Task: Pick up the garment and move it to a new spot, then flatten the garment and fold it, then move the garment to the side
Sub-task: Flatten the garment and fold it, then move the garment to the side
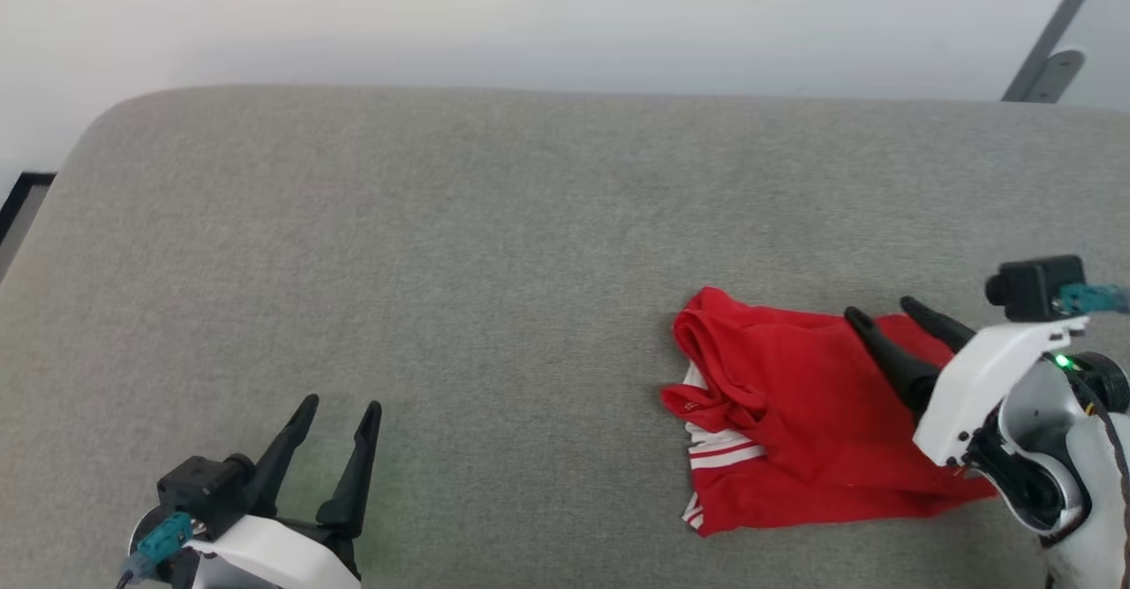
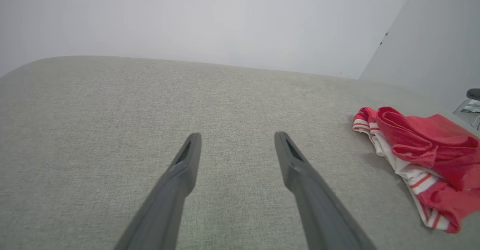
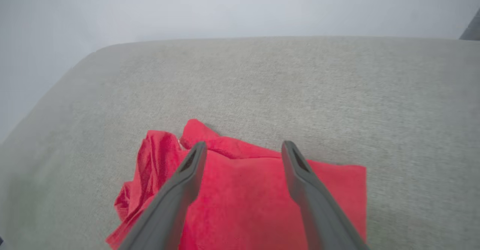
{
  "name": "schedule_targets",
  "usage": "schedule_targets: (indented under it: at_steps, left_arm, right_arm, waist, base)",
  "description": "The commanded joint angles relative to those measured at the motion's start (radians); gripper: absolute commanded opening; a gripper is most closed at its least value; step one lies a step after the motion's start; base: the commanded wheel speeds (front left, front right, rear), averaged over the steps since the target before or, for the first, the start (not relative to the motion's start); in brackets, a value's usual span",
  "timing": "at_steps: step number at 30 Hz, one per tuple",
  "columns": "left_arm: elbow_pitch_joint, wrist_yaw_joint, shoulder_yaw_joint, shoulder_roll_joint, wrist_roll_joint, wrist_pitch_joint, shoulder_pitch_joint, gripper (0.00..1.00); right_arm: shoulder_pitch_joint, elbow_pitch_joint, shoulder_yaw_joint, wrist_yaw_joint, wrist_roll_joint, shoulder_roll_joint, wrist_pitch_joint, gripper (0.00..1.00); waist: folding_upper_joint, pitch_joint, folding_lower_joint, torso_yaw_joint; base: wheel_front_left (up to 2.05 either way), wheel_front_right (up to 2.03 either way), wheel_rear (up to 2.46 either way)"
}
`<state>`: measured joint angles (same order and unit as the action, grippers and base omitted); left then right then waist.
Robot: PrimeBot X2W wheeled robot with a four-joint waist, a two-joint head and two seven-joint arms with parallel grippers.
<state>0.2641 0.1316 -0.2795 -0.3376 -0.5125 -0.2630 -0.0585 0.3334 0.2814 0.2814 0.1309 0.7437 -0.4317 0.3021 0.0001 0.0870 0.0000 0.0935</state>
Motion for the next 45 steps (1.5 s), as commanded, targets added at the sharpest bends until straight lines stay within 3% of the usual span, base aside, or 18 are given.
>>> schedule_targets:
  at_steps: [1,10,17,23,32,45]
  left_arm:
    - [0.004,-0.003,0.003,0.0,-0.014,-0.002,0.006,1.0]
    - [0.052,-0.003,0.034,0.011,-0.012,-0.002,0.011,1.0]
    - [0.019,-0.002,0.113,0.026,0.041,-0.002,0.05,1.0]
    - [-0.05,-0.002,0.177,0.05,0.081,-0.002,0.115,1.0]
    - [-0.145,-0.003,0.238,0.081,0.118,-0.002,0.231,1.0]
    - [-0.151,-0.003,0.226,0.086,0.123,-0.002,0.196,1.0]
  right_arm:
    - [-0.008,0.01,0.004,0.0,0.002,-0.001,-0.029,1.0]
    - [-0.009,0.199,0.009,0.0,-0.103,0.003,-0.401,1.0]
    - [-0.054,0.205,-0.018,0.0,-0.147,0.031,-0.536,1.0]
    - [-0.154,0.131,-0.074,0.0,-0.181,0.038,-0.555,1.0]
    - [-0.321,-0.043,-0.211,0.0,-0.239,0.074,-0.482,1.0]
    - [-0.37,-0.174,-0.314,0.0,-0.283,0.123,-0.362,1.0]
  waist:
    - [-0.0001,-0.014,0.0,-0.016]
    - [-0.0001,-0.065,0.0,-0.07]
    - [-0.0001,-0.084,0.0,-0.087]
    - [-0.0001,-0.092,0.0,-0.082]
    - [-0.0001,-0.093,0.0,-0.078]
    - [-0.0001,-0.061,0.0,-0.054]
  base:
    - [0.0,0.0,0.0]
    - [0.0,0.0,0.0]
    - [0.0,0.0,0.0]
    - [0.0,0.0,0.0]
    - [0.0,0.0,0.0]
    - [0.0,0.0,0.0]
